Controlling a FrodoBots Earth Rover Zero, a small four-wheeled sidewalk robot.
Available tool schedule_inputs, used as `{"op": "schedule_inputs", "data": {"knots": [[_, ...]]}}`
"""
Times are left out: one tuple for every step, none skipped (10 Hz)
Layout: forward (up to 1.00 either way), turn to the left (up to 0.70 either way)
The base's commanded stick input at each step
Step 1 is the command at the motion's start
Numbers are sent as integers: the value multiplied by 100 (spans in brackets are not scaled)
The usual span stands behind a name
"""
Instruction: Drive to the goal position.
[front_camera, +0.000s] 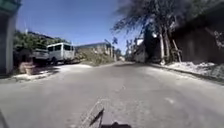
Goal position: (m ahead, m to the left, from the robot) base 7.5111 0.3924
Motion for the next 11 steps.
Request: {"op": "schedule_inputs", "data": {"knots": [[70, -35], [70, -35], [70, -35], [70, -35], [70, -26], [70, -17], [70, -8], [70, -3], [70, -3], [70, -3], [70, -3]]}}
